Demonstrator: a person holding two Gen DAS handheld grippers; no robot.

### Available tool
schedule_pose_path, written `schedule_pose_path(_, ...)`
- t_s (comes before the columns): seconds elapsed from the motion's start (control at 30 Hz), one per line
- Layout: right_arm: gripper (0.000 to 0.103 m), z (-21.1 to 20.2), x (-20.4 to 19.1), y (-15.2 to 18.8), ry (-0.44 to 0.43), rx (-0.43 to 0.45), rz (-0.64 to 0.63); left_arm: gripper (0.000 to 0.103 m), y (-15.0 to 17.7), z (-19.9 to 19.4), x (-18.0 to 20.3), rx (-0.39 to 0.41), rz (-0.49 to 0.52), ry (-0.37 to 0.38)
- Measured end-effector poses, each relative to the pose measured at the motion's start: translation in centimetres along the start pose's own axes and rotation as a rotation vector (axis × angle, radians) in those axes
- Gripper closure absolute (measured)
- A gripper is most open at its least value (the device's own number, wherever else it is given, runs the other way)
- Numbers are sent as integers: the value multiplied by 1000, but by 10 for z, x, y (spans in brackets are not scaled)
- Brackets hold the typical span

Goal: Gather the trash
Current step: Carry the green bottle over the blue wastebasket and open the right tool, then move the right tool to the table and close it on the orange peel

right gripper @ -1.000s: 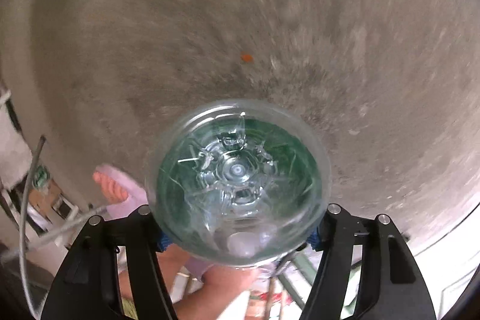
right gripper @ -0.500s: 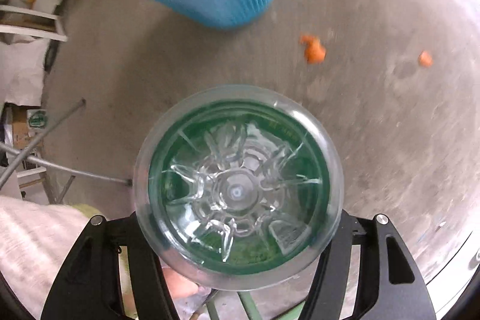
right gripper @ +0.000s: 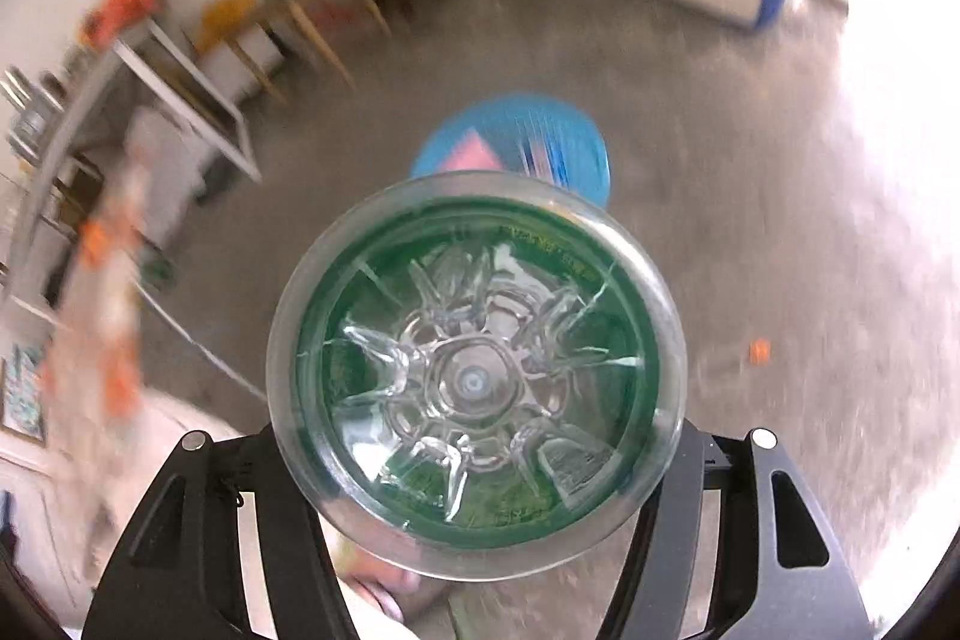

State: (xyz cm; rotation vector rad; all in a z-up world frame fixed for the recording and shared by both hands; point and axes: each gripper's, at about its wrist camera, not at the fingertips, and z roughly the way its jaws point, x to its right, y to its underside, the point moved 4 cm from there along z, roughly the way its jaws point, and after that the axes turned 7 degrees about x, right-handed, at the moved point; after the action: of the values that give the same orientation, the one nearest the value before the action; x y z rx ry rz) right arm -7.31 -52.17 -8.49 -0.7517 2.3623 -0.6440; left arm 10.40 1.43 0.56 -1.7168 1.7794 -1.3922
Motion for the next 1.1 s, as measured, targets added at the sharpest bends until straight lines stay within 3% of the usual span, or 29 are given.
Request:
schedule_pose_path(0.03,42,-7,-4,-21,-12,48,-5,19,0,1,3,-1,4,6)
schedule_pose_path(0.13,42,12,-6,-61,-39,84,9,19,3,3,12,-7,17,19)
schedule_pose_path(0.27,42,76,-10,-90,-82,4,66,19,5,-1,15,0,31,2)
schedule_pose_path(0.37,41,140,-7,-87,-66,-76,94,19,5,-5,8,3,26,-37)
schedule_pose_path(0.43,39,200,8,-75,-52,-202,112,19,5,-5,2,-3,14,-59)
schedule_pose_path(0.5,38,239,28,-57,-4,-303,168,19,3,-5,-4,-7,1,-73)
schedule_pose_path(0.57,38,256,52,-50,27,-327,266,19,1,-5,-6,-5,-4,-78)
schedule_pose_path(0.73,28,243,67,-61,54,-227,284,19,0,2,-5,-15,8,-66)
schedule_pose_path(1.0,27,189,73,-82,32,-113,242,19,4,12,-1,-30,8,-13)
schedule_pose_path(1.1,27,167,54,-94,-1,-76,194,19,3,10,-5,-22,-1,-9)
